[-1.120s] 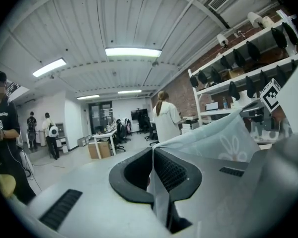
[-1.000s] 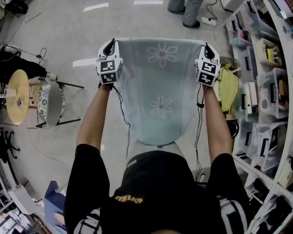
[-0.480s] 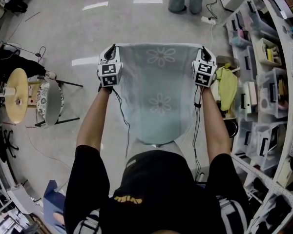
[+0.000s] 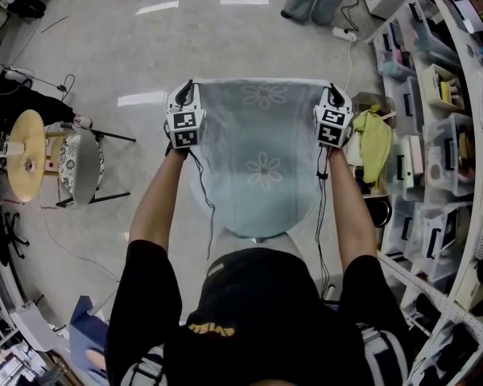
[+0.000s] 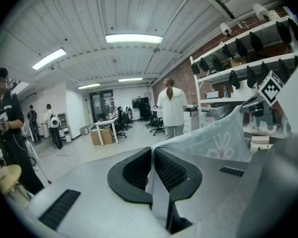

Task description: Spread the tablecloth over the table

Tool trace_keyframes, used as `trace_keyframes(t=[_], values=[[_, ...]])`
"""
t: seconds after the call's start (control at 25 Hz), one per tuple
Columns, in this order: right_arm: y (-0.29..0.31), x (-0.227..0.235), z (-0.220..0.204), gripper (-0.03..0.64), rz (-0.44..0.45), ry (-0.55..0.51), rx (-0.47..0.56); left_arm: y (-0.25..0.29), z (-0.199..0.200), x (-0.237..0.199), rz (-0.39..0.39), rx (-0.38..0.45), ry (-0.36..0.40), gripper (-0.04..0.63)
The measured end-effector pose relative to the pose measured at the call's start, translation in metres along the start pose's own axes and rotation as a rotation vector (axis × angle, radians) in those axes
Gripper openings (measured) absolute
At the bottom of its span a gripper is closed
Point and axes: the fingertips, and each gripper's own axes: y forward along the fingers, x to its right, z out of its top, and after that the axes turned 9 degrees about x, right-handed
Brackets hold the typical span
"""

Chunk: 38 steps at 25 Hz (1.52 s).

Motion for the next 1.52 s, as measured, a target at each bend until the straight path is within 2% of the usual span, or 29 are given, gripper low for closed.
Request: trace_keyframes(t=[0.28,0.56,0.96,1.24,1.4,1.52], values=[[-0.011,-0.017,-0.022,0.018,0.033,0.008,-0.055,-0.014,-0.031,0.006,0.014,-0.069,0.004,0.035],[-0.019,-0.033,-0.045,0.020,0.054,0.015,-0.099,-0.026,-0.054,0.022,0.004,-0.102,-0.019,0.060],[-0.033,-0.047,-0.068,0.033,0.084,0.016,-0.153,-0.042,-0.072,0.036,-0.009,-0.135,-0.017,0.075],[-0.040,-0.061,-0.073,0.056,0.121,0.016,-0.162,-0.049,-0.071,0.042,-0.006,-0.118,-0.027,0.085],[-0.041,-0.070,-0.076,0.102,0.156,0.028,-0.181,-0.054,-0.063,0.047,-0.012,-0.105,-0.046,0.086],[-0.042,-0.077,-0.077,0.210,0.182,0.043,-0.182,-0.059,-0.056,0.051,-0.020,-0.109,-0.050,0.087]])
